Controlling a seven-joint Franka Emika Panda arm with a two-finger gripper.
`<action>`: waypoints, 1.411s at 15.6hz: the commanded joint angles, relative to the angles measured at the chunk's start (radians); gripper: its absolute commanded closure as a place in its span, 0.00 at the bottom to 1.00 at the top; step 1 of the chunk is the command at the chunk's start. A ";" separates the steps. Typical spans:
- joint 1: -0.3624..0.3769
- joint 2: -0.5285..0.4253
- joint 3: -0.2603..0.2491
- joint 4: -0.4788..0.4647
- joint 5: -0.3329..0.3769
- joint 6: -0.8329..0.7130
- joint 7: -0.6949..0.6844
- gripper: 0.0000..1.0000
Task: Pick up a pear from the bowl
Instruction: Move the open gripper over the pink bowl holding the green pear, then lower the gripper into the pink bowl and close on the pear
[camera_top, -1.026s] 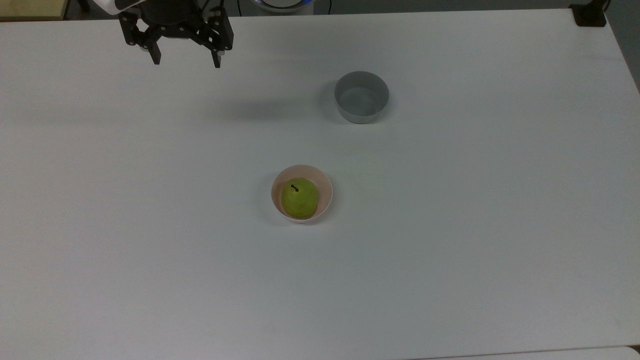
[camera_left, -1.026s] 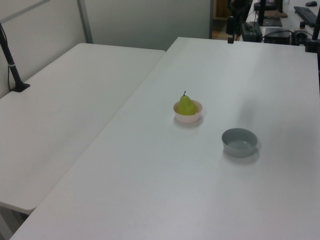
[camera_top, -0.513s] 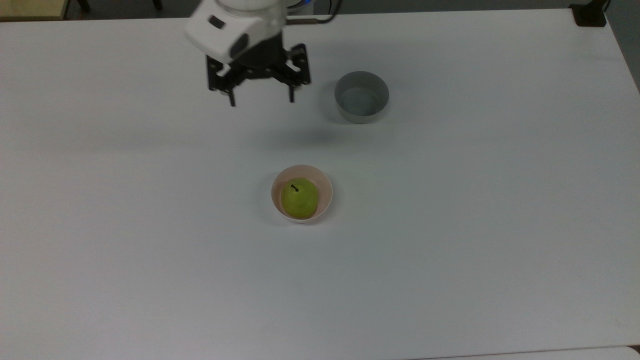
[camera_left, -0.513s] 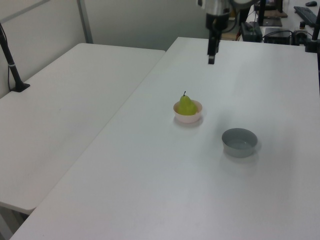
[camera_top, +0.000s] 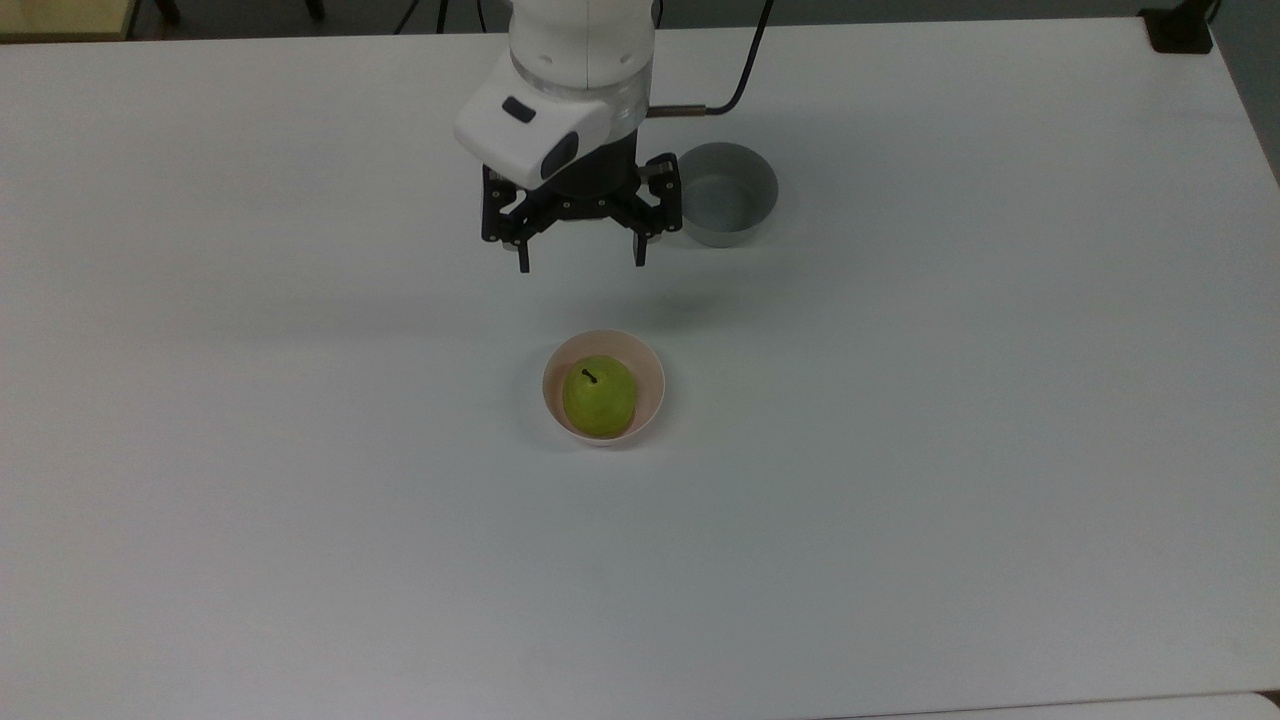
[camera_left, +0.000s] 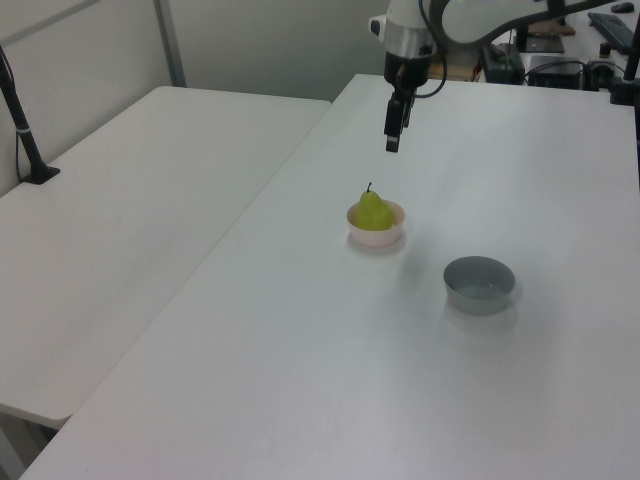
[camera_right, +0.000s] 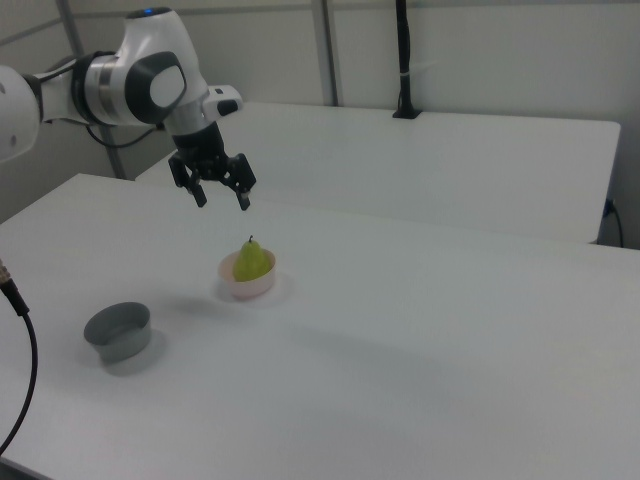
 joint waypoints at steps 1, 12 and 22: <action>0.017 0.103 -0.019 0.045 -0.016 0.015 -0.026 0.00; 0.030 0.243 -0.014 0.043 -0.026 0.170 -0.032 0.00; 0.032 0.294 -0.014 0.043 -0.048 0.221 -0.012 0.35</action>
